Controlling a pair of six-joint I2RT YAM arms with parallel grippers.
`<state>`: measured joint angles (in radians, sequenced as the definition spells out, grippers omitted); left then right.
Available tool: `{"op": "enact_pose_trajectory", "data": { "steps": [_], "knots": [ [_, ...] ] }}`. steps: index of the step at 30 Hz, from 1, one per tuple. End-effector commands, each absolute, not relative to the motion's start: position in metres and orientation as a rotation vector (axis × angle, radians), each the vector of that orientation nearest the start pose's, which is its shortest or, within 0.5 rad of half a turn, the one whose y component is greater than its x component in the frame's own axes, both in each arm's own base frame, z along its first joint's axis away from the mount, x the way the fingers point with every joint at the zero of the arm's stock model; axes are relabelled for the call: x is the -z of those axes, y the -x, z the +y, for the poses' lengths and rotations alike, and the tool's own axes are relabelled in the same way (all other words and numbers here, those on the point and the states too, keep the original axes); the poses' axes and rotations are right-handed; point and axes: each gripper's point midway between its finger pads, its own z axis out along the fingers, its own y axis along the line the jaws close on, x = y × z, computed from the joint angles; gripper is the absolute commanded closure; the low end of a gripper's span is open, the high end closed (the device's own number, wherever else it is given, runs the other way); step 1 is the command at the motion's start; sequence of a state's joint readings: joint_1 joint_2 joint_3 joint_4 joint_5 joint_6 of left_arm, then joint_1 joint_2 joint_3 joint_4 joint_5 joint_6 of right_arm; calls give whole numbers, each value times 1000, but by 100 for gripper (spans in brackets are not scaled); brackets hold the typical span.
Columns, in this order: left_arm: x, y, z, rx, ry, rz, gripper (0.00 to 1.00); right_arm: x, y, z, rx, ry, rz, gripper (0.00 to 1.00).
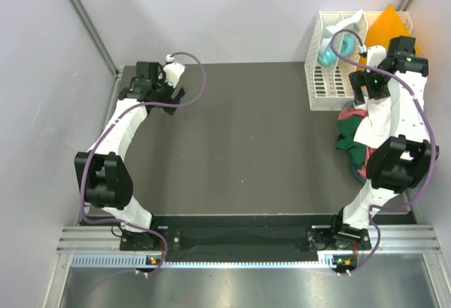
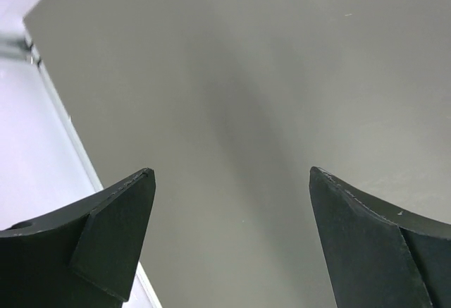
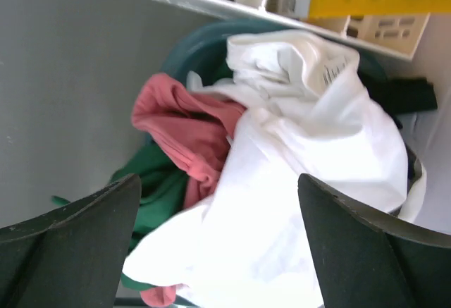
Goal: Fold and stack the t-shirts
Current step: Grab crumpled tshirt from bin with the right arm
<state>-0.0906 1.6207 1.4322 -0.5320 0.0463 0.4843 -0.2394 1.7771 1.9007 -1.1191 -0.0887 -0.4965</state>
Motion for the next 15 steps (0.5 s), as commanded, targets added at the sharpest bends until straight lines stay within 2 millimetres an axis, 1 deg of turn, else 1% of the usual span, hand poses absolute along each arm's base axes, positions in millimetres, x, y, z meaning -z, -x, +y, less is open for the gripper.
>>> {"op": "enact_pose_trajectory", "data": {
  "steps": [1, 2, 3, 5, 6, 7, 8, 9, 10, 11, 12, 13, 14, 15],
  "knots": [
    [-210, -449, -53, -176, -814, 2110, 6, -231, -390, -113, 220, 333, 2568, 9],
    [-210, -449, -63, -177, -846, 2098, 6, -237, -384, -115, 232, 325, 2557, 9],
    [-210, -450, -66, -185, -861, 2093, 6, -232, -378, -120, 239, 312, 2576, 9],
    [-209, -450, -76, -188, -894, 2083, 6, -232, -368, -123, 250, 293, 2582, 9],
    [-209, -449, -79, -185, -903, 2082, 6, -225, -359, -129, 247, 265, 2608, 14],
    [-211, -450, -81, -184, -908, 2078, 6, -223, -354, -132, 237, 244, 2616, 15],
    [-207, -448, -88, -172, -927, 2084, 6, -226, -349, -135, 234, 218, 2601, 16],
    [-207, -448, -90, -170, -936, 2085, 6, -220, -340, -144, 210, 153, 2612, 17],
    [-209, -449, -94, -169, -944, 2079, 6, -221, -336, -149, 209, 116, 2599, 17],
    [-202, -447, -100, -159, -976, 2094, 6, -230, -333, -155, 229, 84, 2560, 18],
    [-202, -447, -104, -155, -991, 2094, 6, -228, -326, -163, 220, 34, 2556, 18],
    [-205, -449, -108, -156, -1005, 2084, 6, -229, -323, -167, 222, 13, 2550, 18],
    [-201, -450, -110, -184, -1018, 2095, 6, -232, -321, -171, 236, -3, 2528, 18],
    [-200, -451, -110, -197, -1030, 2100, 6, -225, -315, -175, 216, -36, 2537, 18]
  ]
}}
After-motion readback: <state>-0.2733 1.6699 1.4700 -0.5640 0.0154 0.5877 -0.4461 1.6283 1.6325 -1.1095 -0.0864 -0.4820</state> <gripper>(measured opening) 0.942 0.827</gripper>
